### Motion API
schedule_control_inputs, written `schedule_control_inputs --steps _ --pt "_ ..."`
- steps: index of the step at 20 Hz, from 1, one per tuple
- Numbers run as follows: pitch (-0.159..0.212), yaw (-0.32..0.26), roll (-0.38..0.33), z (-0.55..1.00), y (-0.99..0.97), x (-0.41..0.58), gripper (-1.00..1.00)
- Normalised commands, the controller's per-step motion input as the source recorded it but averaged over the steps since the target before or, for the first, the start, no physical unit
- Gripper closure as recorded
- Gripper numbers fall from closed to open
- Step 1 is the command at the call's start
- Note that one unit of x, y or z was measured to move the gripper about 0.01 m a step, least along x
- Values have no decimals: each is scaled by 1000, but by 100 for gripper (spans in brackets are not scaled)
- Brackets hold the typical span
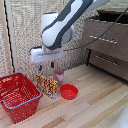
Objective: Shift your gripper thoughtfully near the cereal snack bar. Tenderly grip the snack bar with your precision device. Carefully hover the precision device above the first drawer installation and invite the snack bar to descend into the first drawer installation.
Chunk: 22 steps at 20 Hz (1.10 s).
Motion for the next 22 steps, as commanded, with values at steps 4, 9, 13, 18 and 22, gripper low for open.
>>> schedule_control_inputs --steps 4,9,13,18,22 --pt "10 143 -116 -352 341 384 -100" --pt "3 248 -75 -292 31 500 -100" --pt "8 257 -44 -154 0 451 -100" --pt "17 135 -32 -218 5 166 -100" --pt "69 -12 -59 -141 139 -67 100"
